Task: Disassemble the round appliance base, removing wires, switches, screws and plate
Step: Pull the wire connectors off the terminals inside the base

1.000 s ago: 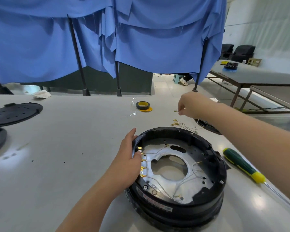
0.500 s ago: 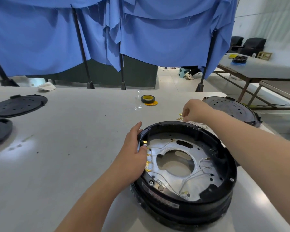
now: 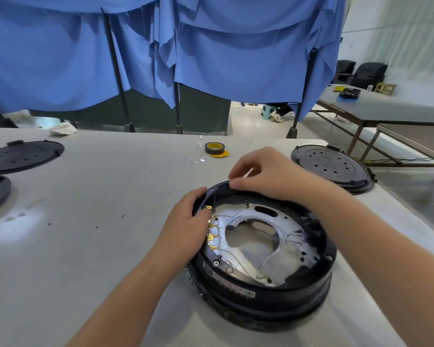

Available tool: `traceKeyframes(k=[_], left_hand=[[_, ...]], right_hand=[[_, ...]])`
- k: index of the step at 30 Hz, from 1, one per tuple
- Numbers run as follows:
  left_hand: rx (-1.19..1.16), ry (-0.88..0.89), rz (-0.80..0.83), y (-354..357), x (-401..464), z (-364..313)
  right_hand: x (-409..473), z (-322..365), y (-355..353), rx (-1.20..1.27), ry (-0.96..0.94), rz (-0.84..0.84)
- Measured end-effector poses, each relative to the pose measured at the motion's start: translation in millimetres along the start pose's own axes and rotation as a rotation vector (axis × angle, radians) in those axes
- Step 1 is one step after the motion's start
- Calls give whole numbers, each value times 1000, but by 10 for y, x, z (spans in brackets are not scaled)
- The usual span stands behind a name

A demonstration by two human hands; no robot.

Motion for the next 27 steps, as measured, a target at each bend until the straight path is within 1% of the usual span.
traceKeyframes(k=[4, 6, 9, 15, 20, 27], left_hand=[[5, 27, -47, -11, -22, -38], [6, 30, -54, -18, -26, -44], [22, 39, -50, -31, -18, -57], [55, 63, -38, -32, -13, -71], [70, 71, -41, -28, -15, -61], [61, 68, -44, -20, -10, -64]], right_hand=[[-107, 36, 421, -48, 50, 151], [-113, 53, 529, -64, 52, 194], [-97, 61, 596, -42, 47, 194], [-79, 36, 730, 95, 68, 176], [-65, 14, 778, 108, 53, 172], [-39, -6, 776, 115, 87, 174]])
Point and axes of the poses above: each hand's wrist, its own x-axis towards the middle knuckle, its own y-axis out of the palm, z = x × y, the point moved 7 cm from there along x, towards the middle knuckle, and after that the axes turned 8 degrees about -x, right-handed, at the moved point
